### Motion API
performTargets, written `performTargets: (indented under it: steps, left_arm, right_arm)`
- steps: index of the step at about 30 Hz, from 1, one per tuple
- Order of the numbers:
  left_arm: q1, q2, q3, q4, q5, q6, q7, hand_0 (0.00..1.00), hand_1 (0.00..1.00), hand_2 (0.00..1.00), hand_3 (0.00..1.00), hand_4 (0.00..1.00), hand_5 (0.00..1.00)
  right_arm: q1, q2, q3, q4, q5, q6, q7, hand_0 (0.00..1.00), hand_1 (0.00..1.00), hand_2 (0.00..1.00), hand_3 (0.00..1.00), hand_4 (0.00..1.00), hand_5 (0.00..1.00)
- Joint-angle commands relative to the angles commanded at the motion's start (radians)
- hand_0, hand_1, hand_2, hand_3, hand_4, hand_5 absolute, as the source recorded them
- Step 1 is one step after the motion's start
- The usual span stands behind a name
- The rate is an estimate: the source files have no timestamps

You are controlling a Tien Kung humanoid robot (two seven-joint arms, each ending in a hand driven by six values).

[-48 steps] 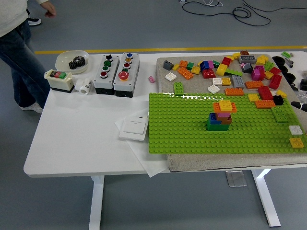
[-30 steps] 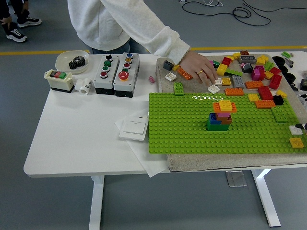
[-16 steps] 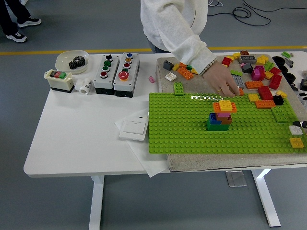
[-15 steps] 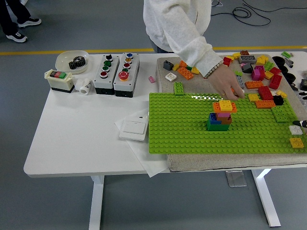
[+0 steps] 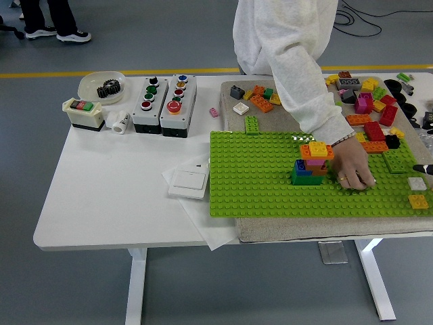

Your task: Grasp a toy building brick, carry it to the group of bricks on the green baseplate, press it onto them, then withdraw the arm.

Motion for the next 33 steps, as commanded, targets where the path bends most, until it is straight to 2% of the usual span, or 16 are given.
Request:
performTargets:
  steps: [18, 25, 33]
  left_arm:
    - [0.005, -0.002, -0.01, -0.001, 0.0, 0.011, 0.001, 0.823, 0.806, 0.81, 0.604, 0.677, 0.602]
    - [0.008, -0.001, -0.014, -0.001, 0.0, 0.009, 0.002, 0.822, 0.805, 0.809, 0.602, 0.677, 0.602]
    - [0.008, -0.001, -0.014, -0.001, 0.0, 0.01, 0.003, 0.82, 0.805, 0.809, 0.604, 0.677, 0.602]
  right_arm:
    - [-0.007, -0.002, -0.008, 0.015, -0.021, 0.025, 0.014, 0.793, 0.776, 0.796, 0.835, 0.992, 0.387]
    - [-0.023, -0.005, -0.012, 0.057, -0.036, 0.029, 0.012, 0.768, 0.757, 0.784, 0.817, 0.989, 0.377]
    - [-0.022, 0.0, -0.029, 0.071, -0.049, 0.03, 0.008, 0.753, 0.742, 0.771, 0.806, 0.987, 0.374]
